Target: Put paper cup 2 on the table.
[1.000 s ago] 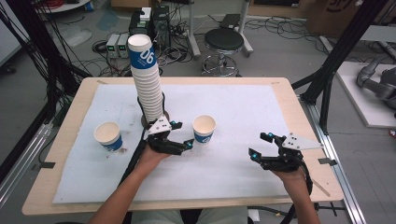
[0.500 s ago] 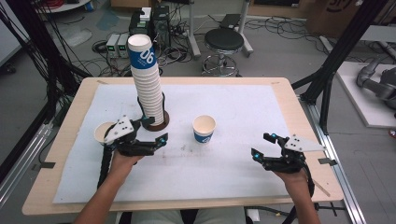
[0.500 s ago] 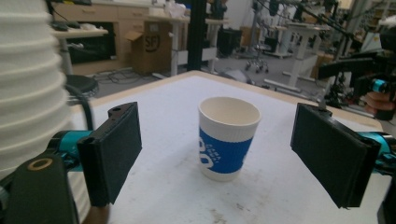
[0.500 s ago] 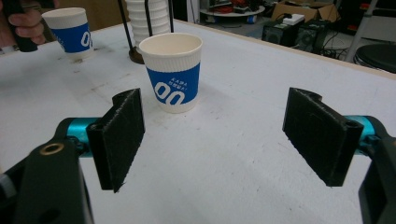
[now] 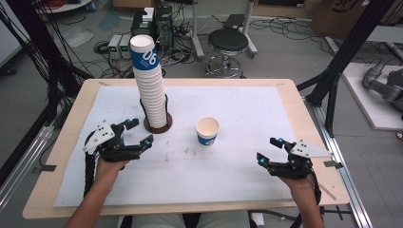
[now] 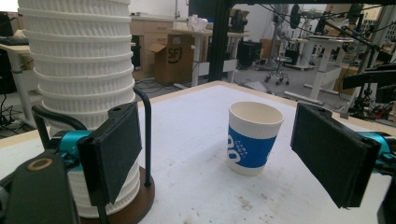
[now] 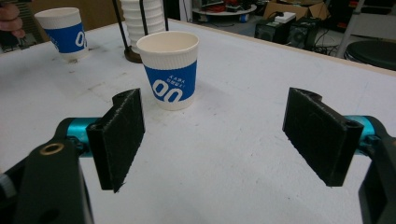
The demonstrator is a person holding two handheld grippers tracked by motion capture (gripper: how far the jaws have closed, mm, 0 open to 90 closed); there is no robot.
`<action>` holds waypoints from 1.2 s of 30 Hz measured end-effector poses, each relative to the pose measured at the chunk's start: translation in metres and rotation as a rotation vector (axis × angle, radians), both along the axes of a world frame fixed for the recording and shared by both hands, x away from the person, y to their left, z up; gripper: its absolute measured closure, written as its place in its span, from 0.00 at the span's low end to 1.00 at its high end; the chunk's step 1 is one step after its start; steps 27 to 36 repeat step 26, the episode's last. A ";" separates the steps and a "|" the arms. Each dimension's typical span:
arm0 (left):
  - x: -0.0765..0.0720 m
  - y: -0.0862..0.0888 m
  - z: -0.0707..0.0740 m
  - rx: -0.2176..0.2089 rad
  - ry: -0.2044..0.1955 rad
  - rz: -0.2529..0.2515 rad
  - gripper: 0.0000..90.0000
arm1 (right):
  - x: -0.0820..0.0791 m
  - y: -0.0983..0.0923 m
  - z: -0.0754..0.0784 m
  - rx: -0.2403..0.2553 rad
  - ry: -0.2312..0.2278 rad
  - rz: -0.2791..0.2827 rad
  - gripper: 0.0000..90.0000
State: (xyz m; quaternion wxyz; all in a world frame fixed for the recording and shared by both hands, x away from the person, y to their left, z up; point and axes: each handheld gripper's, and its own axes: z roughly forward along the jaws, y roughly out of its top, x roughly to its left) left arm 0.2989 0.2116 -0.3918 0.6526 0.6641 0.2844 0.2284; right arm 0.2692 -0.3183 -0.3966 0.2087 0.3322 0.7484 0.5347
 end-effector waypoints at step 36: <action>-0.008 0.011 -0.013 -0.023 0.007 0.030 0.18 | 0.007 0.005 -0.003 -0.036 -0.006 0.009 0.24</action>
